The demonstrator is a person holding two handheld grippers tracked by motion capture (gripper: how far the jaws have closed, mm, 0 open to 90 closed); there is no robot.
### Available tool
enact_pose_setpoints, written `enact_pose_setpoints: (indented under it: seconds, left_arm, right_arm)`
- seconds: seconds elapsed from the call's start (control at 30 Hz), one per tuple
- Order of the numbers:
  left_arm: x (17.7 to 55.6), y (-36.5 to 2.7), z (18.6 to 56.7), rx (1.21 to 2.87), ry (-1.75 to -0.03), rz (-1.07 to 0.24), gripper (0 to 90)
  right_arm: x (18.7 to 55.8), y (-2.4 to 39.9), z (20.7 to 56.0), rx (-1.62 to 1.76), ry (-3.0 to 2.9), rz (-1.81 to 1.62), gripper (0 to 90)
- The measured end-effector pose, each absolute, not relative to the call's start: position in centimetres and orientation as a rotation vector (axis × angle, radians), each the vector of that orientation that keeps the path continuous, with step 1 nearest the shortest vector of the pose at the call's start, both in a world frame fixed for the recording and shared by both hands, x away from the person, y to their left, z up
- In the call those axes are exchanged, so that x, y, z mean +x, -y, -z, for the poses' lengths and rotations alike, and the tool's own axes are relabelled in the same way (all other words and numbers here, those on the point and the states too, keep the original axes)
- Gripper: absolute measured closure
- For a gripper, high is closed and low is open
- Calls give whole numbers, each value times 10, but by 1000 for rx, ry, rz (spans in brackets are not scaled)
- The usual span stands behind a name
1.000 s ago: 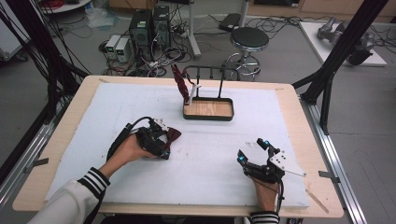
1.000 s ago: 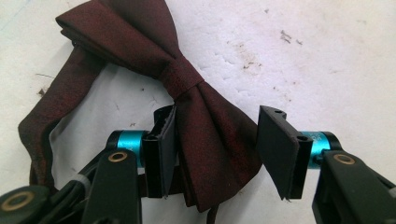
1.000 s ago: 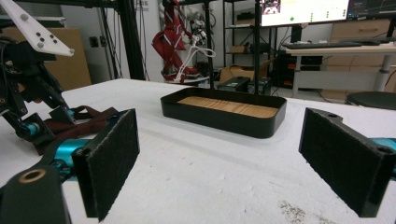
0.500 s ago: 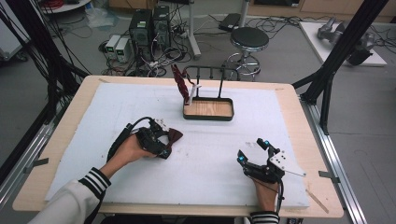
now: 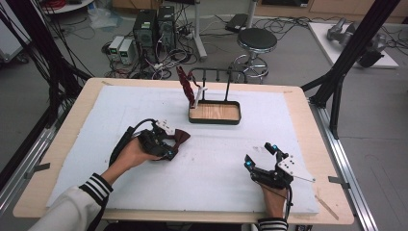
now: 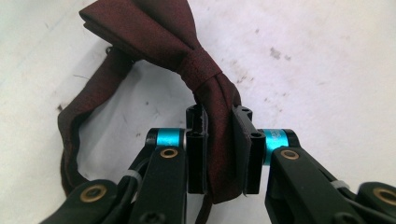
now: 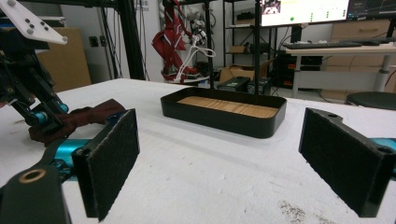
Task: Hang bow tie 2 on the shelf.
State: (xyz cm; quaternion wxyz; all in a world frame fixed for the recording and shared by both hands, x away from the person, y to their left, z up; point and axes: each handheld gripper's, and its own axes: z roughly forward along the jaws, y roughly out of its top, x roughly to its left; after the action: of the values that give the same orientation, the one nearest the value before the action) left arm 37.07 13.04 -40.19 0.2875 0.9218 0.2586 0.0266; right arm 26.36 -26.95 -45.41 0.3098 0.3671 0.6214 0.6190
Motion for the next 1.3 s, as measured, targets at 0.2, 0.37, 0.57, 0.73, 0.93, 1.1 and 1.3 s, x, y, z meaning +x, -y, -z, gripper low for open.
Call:
enact_pose_setpoints:
  seconds: [0.2, 0.37, 0.57, 0.73, 0.93, 1.1, 1.3]
  left_arm:
    - [369, -131, 397, 2421, -670, -98, 769]
    - [367, -132, 392, 2356, -660, -110, 769]
    - [364, -132, 387, 2298, -641, -141, 769]
    - [364, -134, 383, 2265, -643, -165, 769]
    - [361, -134, 380, 2221, -633, -202, 769]
    - [359, -133, 376, 2169, -608, -228, 769]
    - [356, -134, 370, 2108, -580, -257, 769]
  right_arm:
    - [264, 269, 454, 969, -1641, -1633, 115]
    - [264, 269, 454, 968, -1641, -1634, 115]
    - [264, 269, 454, 965, -1642, -1633, 115]
    - [264, 269, 454, 968, -1641, -1634, 115]
    - [264, 269, 454, 968, -1641, -1633, 115]
    - [264, 269, 454, 964, -1643, -1632, 115]
    - [264, 269, 454, 963, -1642, -1632, 115]
